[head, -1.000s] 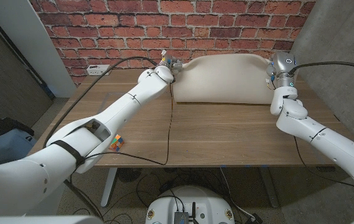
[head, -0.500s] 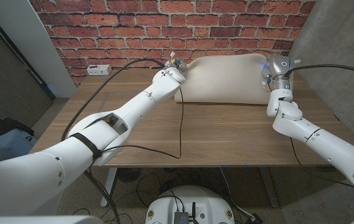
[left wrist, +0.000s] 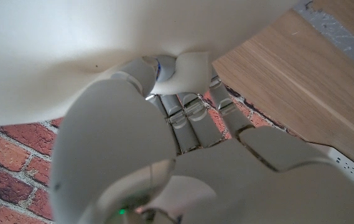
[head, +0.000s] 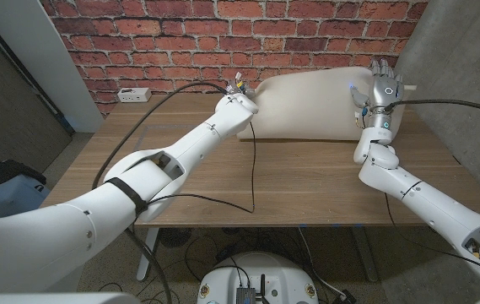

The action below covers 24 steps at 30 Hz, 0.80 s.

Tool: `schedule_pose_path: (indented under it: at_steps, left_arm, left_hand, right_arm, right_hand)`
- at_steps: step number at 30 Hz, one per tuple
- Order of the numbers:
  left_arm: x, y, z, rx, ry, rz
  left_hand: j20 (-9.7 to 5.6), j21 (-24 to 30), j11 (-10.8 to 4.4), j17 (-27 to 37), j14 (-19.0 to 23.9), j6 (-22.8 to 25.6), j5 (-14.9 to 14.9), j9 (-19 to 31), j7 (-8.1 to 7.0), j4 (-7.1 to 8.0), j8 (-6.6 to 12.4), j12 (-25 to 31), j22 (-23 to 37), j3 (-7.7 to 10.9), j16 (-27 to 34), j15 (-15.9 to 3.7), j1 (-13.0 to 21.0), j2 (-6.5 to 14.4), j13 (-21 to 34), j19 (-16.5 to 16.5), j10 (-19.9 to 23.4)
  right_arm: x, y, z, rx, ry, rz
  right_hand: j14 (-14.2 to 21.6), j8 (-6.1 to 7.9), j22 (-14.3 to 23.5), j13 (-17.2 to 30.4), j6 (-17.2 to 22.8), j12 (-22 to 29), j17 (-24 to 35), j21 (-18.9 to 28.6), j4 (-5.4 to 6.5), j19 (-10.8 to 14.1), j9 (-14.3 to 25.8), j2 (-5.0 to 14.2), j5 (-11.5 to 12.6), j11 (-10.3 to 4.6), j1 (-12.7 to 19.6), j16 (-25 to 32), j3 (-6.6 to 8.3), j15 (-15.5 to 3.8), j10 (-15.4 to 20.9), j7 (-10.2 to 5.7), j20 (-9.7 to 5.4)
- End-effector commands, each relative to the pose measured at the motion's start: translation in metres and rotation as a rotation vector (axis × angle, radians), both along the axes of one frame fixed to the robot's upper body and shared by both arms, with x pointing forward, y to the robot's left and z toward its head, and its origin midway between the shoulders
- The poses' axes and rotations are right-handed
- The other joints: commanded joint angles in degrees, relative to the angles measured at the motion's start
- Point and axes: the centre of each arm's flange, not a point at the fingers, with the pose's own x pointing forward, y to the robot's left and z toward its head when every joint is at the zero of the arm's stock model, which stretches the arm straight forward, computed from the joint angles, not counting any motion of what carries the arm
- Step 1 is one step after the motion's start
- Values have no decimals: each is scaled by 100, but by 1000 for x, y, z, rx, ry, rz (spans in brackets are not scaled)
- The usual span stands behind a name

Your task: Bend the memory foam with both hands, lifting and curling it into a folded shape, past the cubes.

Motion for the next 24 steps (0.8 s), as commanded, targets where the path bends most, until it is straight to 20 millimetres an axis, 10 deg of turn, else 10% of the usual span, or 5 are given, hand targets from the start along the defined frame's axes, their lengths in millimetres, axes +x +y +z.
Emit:
schedule_pose_path:
  at_steps: [1,5,11,21,24]
  left_arm:
    - [-6,-3,-5,-17,22,62]
    - [-8,-3,-6,-17,33,73]
    - [-9,-4,-9,-21,61,95]
    - [-9,-5,-9,-21,84,120]
    - [-9,-6,-6,-39,88,120]
  left_hand:
    - [8,30,-56,13,66,51,49,33,14,-3,44,192,17,55,47,-23,10,-76,1029,38,191]
    - [13,40,-63,16,94,67,81,37,36,-8,64,206,15,81,57,-19,9,-95,1044,46,199]
    - [16,51,-48,20,126,75,111,43,60,-13,82,225,13,106,68,-17,10,-114,1062,60,214]
    - [22,74,-50,34,165,84,183,65,45,-17,121,237,10,160,79,1,13,-148,1048,92,257]
    - [18,78,-56,37,180,102,202,64,63,-14,132,249,9,172,83,-9,7,-159,1064,97,259]
  right_arm:
    - [-23,2,-15,19,-254,-72]
    - [-32,2,-14,33,-294,-87]
    - [-44,-3,-9,82,-317,-117]
    - [-59,-15,-13,151,-396,-160]
    - [-58,-13,-19,184,-423,-193]
  right_hand:
    - [-680,40,-13,-177,-460,32,-316,-667,-75,-961,-8,25,71,-86,-134,-8,-112,105,-585,-144,50]
    - [-1216,25,-13,-292,-849,14,-550,-1157,-78,-1633,-19,-48,91,-68,-355,-33,-244,219,-1117,-251,55]
    - [-1764,-13,-11,-362,-1347,11,-760,-1411,-36,-1985,-27,-119,205,-6,-581,-43,-380,376,-1575,-382,58]
    - [-1913,19,-6,-391,-1541,41,-874,-1453,-13,-2099,-27,-48,258,81,-639,4,-404,375,-1765,-359,52]
    - [-1258,175,24,-351,-1155,363,-996,-1302,5,-1670,-15,41,320,563,-753,300,-443,519,-1138,38,13]
